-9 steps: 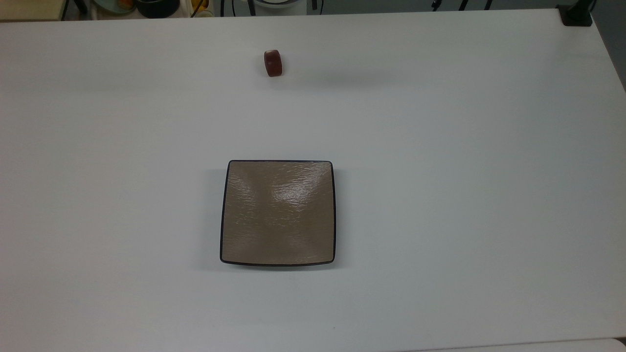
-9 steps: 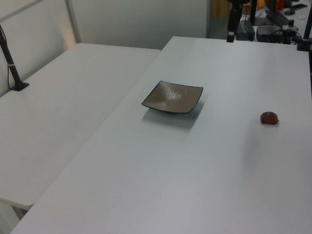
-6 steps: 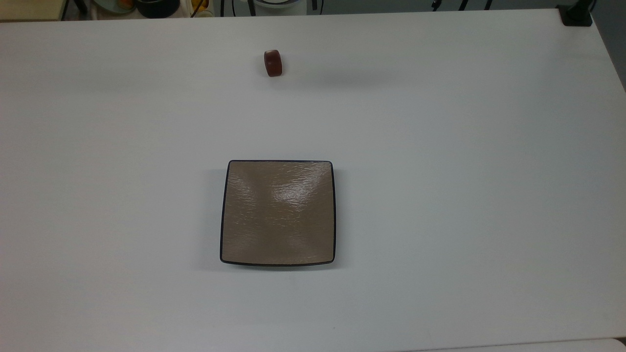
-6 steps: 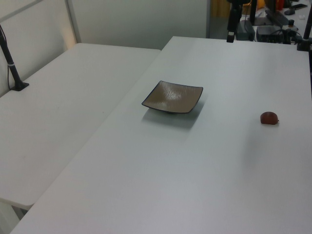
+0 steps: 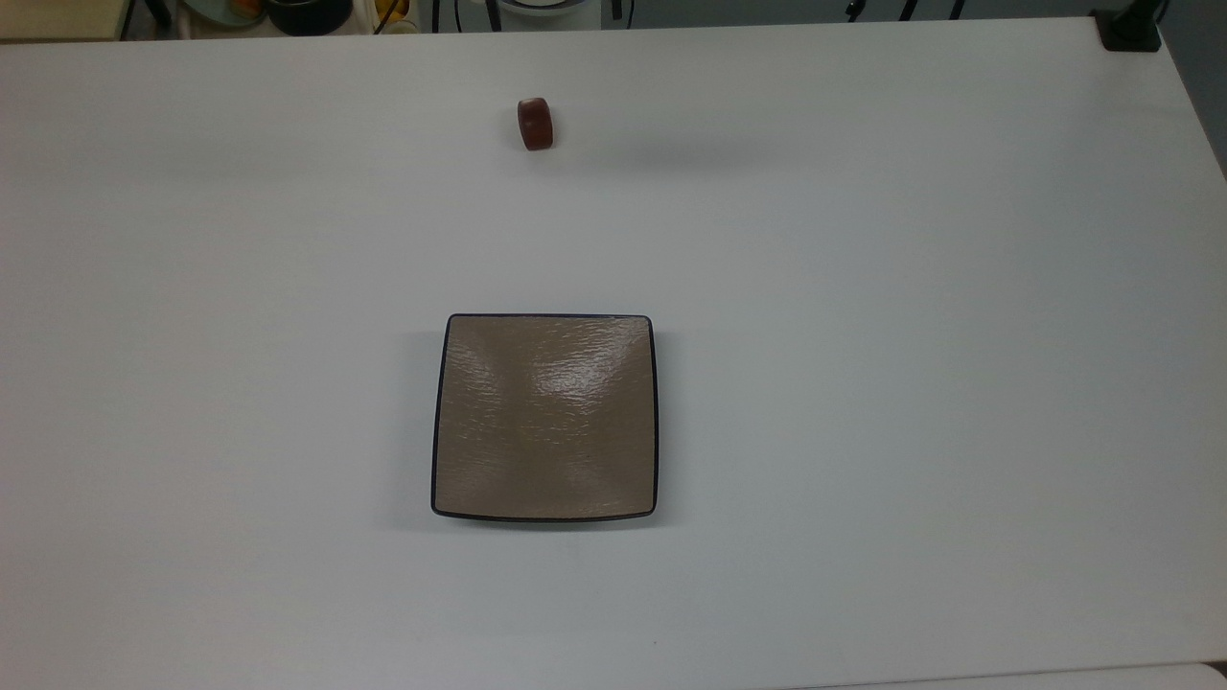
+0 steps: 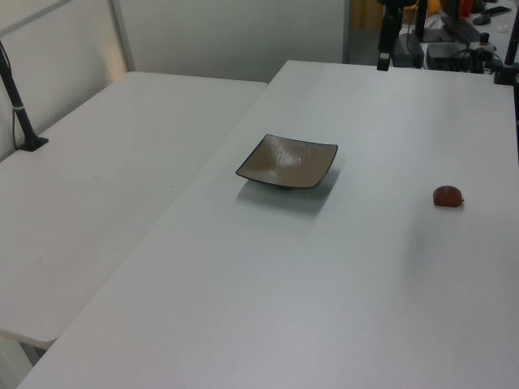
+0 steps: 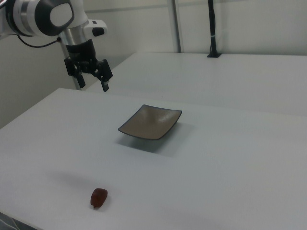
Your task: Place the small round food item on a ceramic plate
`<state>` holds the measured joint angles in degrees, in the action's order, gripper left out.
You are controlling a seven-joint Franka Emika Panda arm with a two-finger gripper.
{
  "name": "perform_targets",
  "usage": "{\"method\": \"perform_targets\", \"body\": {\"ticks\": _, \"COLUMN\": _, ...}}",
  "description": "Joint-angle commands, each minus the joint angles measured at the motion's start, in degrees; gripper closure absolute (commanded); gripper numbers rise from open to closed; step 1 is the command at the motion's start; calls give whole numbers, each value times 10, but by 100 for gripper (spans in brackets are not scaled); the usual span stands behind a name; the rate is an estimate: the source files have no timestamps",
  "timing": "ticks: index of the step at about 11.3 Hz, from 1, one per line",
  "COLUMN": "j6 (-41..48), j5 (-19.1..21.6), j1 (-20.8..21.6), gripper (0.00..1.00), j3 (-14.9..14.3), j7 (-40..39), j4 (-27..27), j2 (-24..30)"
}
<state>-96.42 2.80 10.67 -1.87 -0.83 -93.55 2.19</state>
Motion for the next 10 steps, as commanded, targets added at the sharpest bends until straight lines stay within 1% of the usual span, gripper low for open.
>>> {"method": "perform_targets", "body": {"ticks": 1, "j6": -5, "j5": 6, "j1": 1, "gripper": 0, "j3": -2, "j7": -12, "j4": 7, "j2": -4}}
{"method": "perform_targets", "body": {"ticks": 5, "j6": 1, "j5": 2, "j1": 6, "gripper": 0, "j3": -2, "j7": -13, "j4": 2, "j2": -1}}
{"method": "perform_targets", "body": {"ticks": 8, "j6": 4, "j5": 3, "j1": 6, "gripper": 0, "j3": -2, "j7": -21, "j4": -17, "j2": 13}}
{"method": "perform_targets", "body": {"ticks": 10, "j6": 20, "j5": 3, "j1": 7, "gripper": 0, "j3": -2, "j7": -19, "j4": -43, "j2": 27}}
